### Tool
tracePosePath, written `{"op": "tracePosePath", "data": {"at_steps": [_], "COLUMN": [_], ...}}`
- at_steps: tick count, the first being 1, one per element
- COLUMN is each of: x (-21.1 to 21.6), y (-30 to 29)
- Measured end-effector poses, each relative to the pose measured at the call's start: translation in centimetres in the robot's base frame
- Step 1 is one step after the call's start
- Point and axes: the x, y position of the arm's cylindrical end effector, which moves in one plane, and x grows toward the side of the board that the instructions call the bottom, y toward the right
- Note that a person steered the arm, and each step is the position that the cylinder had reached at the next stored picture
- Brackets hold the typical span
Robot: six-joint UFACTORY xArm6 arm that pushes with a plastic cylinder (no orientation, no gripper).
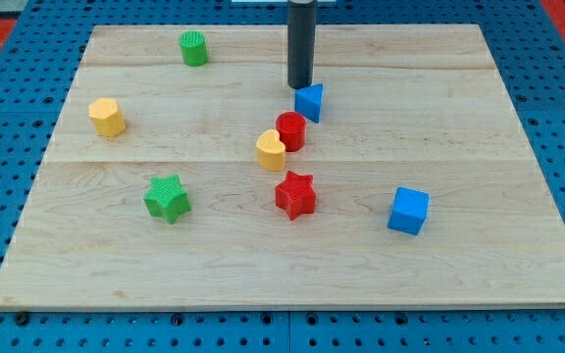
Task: Push the blue triangle diagonally above right to the green star
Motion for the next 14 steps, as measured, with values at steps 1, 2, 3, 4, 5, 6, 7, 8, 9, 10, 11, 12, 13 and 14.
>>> {"op": "tracePosePath", "data": {"at_steps": [1,2,3,4,5,6,7,8,9,10,11,12,13,14], "x": [2.2,5.1,8.0,6.0,4.5,3.3,2.4,3.6,2.6,0.9,0.8,1.5,3.8,7.8], "y": [5.8,6.8,3.4,-0.4,2.6,7.7,4.1,-3.7,0.9,-0.1,-7.9,-10.0,-11.6,-12.0]}}
